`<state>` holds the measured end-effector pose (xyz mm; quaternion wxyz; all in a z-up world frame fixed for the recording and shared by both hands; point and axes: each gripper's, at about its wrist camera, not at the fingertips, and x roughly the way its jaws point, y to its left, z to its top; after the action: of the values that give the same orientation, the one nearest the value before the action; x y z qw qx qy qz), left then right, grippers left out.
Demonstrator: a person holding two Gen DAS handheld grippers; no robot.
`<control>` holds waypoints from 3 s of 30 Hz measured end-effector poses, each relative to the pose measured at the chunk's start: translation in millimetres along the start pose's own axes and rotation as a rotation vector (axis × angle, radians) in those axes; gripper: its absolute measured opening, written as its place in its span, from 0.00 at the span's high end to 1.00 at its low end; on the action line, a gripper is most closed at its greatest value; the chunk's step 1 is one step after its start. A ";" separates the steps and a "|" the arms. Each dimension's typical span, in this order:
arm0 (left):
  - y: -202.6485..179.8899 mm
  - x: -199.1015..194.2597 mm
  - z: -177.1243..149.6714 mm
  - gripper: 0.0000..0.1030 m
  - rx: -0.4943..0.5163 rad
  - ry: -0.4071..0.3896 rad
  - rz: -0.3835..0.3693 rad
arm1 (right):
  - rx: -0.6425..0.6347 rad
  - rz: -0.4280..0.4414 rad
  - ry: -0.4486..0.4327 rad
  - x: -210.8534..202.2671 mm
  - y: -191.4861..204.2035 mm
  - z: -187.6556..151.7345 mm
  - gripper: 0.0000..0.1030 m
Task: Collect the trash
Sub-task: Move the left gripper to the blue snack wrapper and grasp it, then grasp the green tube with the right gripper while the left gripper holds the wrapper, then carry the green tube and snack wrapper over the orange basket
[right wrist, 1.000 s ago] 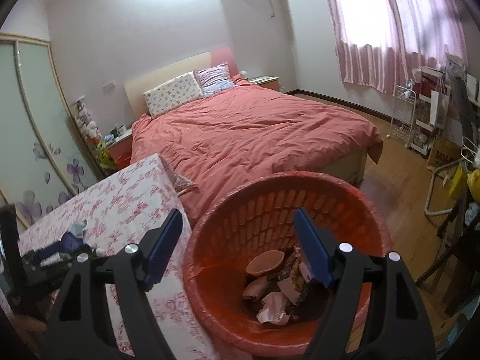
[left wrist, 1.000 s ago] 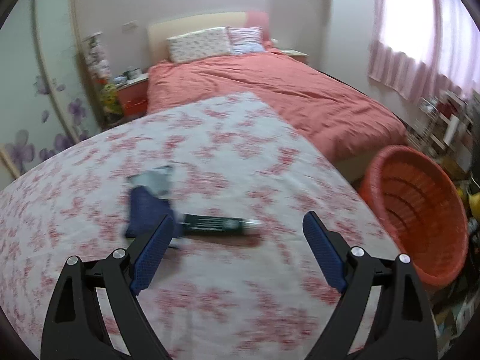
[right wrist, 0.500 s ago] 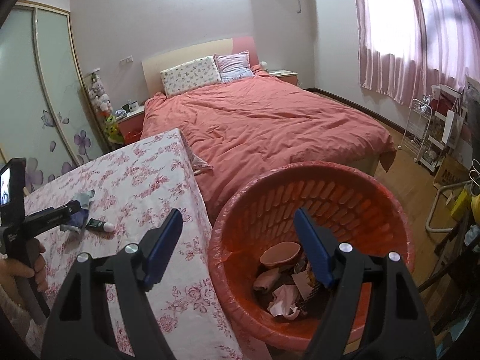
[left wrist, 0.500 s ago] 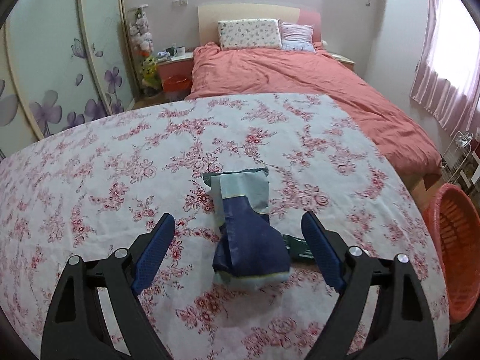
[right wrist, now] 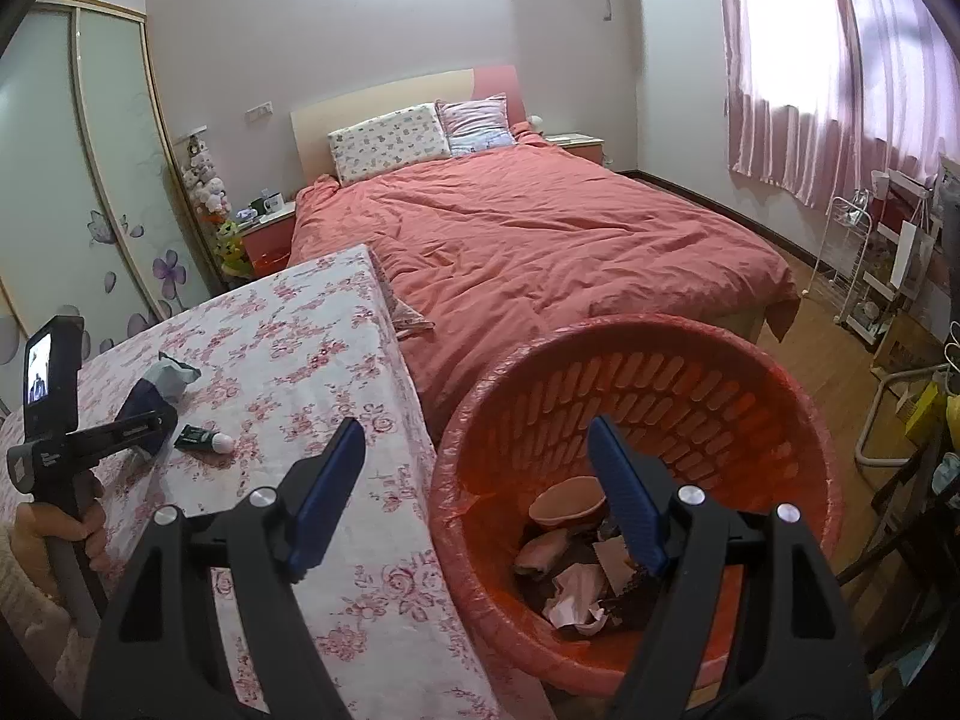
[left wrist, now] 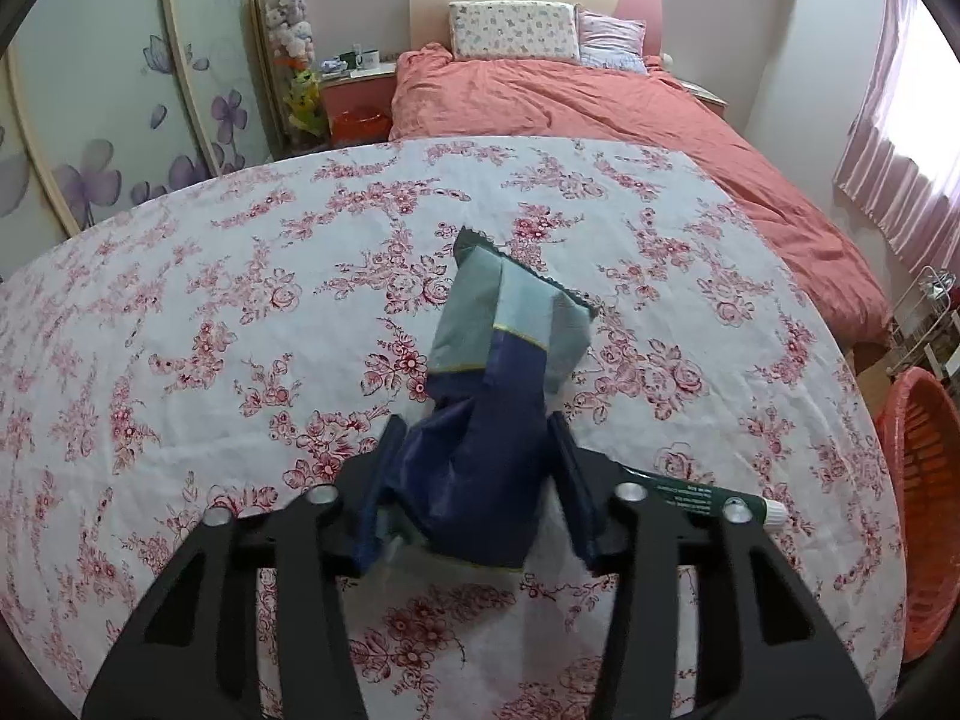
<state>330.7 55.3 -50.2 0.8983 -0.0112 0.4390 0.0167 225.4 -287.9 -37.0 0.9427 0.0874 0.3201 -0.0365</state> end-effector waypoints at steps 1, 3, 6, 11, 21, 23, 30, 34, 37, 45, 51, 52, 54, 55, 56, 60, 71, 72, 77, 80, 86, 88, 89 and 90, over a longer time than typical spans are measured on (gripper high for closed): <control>0.4 -0.1 -0.1 0.69 0.000 -0.003 0.000 | -0.003 0.005 0.003 1.0 2.3 0.3 0.27; 2.8 -0.5 0.0 0.77 -0.009 -0.006 -0.003 | -0.009 0.015 0.007 2.4 7.5 0.9 0.27; 11.7 -1.9 -0.6 0.79 -0.029 -0.009 -0.009 | -0.032 0.037 0.008 4.7 20.5 2.6 0.27; 36.2 -10.8 -4.0 0.79 -0.047 -0.030 0.003 | -0.094 0.101 0.017 13.2 56.8 5.6 0.27; 98.3 -46.7 -11.0 0.79 -0.079 -0.086 0.031 | -0.227 0.148 0.150 84.3 153.7 8.0 0.52; 105.8 -53.0 -12.7 0.79 -0.074 -0.098 0.032 | -0.241 0.112 0.182 100.2 160.4 7.3 0.54; 122.1 -61.1 -16.3 0.79 -0.080 -0.119 0.023 | -0.313 0.109 0.286 115.4 178.6 -6.4 0.57; 129.7 -60.5 -19.5 0.79 -0.095 -0.115 0.012 | -0.348 0.148 0.250 95.9 193.4 -14.7 0.59; 131.9 -59.6 -22.9 0.79 -0.101 -0.108 0.004 | -0.300 0.196 0.247 91.0 198.8 -11.3 0.59; 135.5 -59.8 -28.9 0.79 -0.110 -0.096 -0.005 | -0.333 0.245 0.278 99.2 228.2 -21.5 0.70; 132.5 -57.6 -30.6 0.79 -0.105 -0.089 -0.011 | -0.336 0.230 0.287 108.3 230.2 -24.2 0.75; 131.7 -57.4 -30.4 0.79 -0.103 -0.088 -0.012 | -0.330 0.229 0.287 108.6 229.5 -23.9 0.75; 130.2 -56.2 -30.5 0.79 -0.102 -0.085 -0.015 | -0.320 0.230 0.287 110.5 229.3 -23.5 0.75; 129.4 -55.4 -30.1 0.79 -0.102 -0.083 -0.018 | -0.322 0.227 0.286 111.3 230.1 -23.5 0.75; 128.2 -55.1 -30.1 0.79 -0.102 -0.081 -0.019 | -0.326 0.224 0.284 112.1 230.7 -23.4 0.75; 122.8 -54.8 -31.4 0.79 -0.097 -0.079 -0.029 | -0.349 0.229 0.273 110.0 233.5 -26.1 0.81; 93.0 -71.2 -28.8 0.79 -0.059 -0.105 -0.063 | -0.292 0.241 0.152 57.9 212.5 -7.8 0.81; 89.9 -73.9 -28.3 0.79 -0.055 -0.109 -0.066 | -0.290 0.240 0.142 53.5 211.0 -6.0 0.81; 69.4 -89.8 -26.7 0.79 -0.022 -0.134 -0.087 | -0.266 0.237 0.088 28.1 197.0 2.5 0.81; 56.3 -99.6 -26.2 0.79 -0.001 -0.149 -0.102 | -0.244 0.235 0.061 14.3 186.5 6.5 0.81; 29.5 -115.9 -25.8 0.79 0.038 -0.174 -0.144 | -0.188 0.234 -0.002 -15.2 159.9 15.8 0.81; 20.4 -120.8 -25.7 0.79 0.050 -0.180 -0.162 | -0.171 0.233 -0.021 -23.3 150.9 18.7 0.81; 16.9 -122.6 -25.4 0.79 0.056 -0.183 -0.169 | -0.161 0.232 -0.032 -28.2 145.5 20.3 0.81; 11.2 -125.2 -25.6 0.79 0.064 -0.187 -0.179 | -0.150 0.230 -0.045 -33.1 140.0 21.9 0.81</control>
<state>233.2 63.0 32.8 0.9330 -0.0198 0.3510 -0.0765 229.7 -154.1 20.0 0.9514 0.0521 0.2886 0.0940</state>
